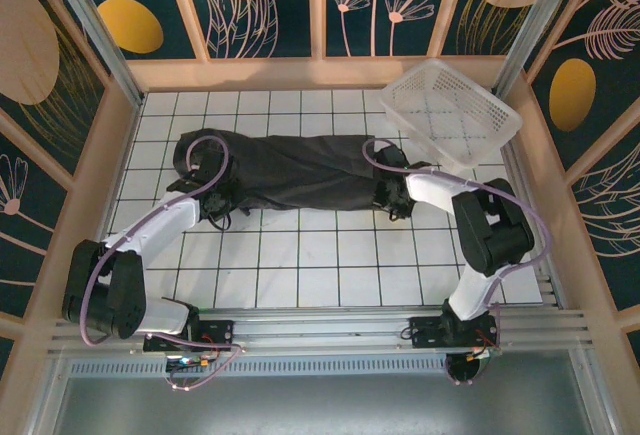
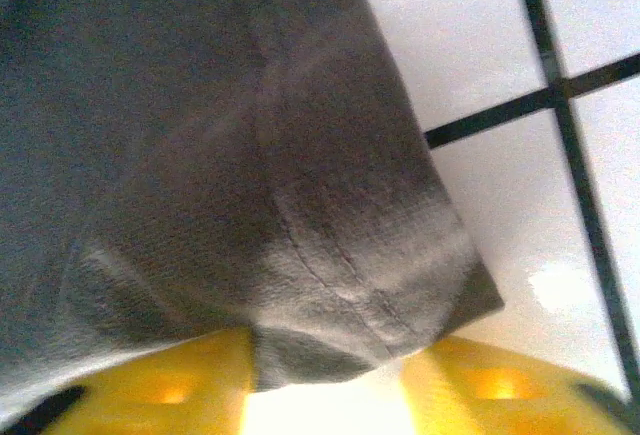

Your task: Fold and stack the t-shirts

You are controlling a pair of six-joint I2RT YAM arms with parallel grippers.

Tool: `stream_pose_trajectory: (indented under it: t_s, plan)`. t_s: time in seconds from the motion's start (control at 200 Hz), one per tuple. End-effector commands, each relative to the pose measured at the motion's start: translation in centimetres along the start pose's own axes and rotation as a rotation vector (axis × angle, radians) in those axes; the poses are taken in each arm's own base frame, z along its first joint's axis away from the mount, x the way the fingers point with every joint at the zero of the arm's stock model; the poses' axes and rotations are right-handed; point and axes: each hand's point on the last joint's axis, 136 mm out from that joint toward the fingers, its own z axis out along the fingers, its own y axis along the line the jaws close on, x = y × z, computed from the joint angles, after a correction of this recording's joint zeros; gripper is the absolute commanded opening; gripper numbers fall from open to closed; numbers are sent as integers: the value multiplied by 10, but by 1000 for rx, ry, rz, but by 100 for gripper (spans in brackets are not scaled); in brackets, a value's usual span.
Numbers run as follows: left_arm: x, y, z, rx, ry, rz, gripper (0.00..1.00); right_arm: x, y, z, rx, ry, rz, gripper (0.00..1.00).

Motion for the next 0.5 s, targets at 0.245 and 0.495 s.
stream_pose_trajectory:
  t_s: [0.245,0.495]
  plan:
    - [-88,-59,-77,42,-240,73,0,-112,91,-119,-307,-426,-43,0]
    - [-156,-101,-193,156,-519,77,0,-156,114,-278,-533,-736,-62,0]
